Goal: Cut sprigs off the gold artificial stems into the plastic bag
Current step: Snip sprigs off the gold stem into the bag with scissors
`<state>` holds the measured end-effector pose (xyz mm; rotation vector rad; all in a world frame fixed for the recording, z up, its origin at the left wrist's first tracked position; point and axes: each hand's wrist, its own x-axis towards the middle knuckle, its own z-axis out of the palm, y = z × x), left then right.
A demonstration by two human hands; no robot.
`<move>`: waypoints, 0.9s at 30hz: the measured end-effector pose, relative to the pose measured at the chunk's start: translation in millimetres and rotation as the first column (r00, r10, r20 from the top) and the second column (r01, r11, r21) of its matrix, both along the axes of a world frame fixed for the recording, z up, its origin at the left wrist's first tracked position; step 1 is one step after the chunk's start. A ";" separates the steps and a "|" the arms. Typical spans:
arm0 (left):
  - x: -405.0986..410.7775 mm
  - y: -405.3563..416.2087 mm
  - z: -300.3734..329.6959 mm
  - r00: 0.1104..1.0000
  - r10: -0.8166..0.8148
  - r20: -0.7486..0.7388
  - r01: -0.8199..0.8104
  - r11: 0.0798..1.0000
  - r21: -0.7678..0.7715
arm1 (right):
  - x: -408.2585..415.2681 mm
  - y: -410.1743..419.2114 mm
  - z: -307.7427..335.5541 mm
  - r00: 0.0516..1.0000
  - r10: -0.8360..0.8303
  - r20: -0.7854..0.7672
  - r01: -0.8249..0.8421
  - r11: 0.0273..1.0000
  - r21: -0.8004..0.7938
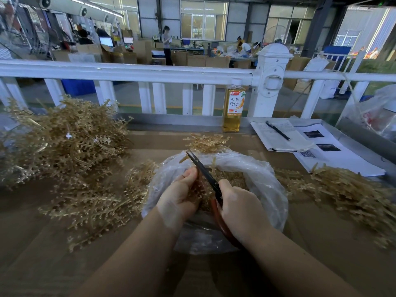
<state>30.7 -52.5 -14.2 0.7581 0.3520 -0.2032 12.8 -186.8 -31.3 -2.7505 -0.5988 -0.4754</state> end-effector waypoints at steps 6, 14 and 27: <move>1.5 0.0 2.5 0.999 0.032 -0.016 -0.033 0.999 -0.025 | -2.3 -3.8 1.5 1.000 0.012 -0.011 -0.011 0.997 0.078; 9.9 14.3 6.4 0.974 0.204 0.100 -0.198 0.978 -0.066 | -5.2 -10.8 3.9 0.999 0.035 -0.020 -0.030 0.976 0.216; 7.8 18.0 9.6 0.985 0.154 0.077 -0.141 0.978 -0.152 | -8.0 -16.1 -4.2 0.995 0.097 -0.011 -0.094 0.978 0.185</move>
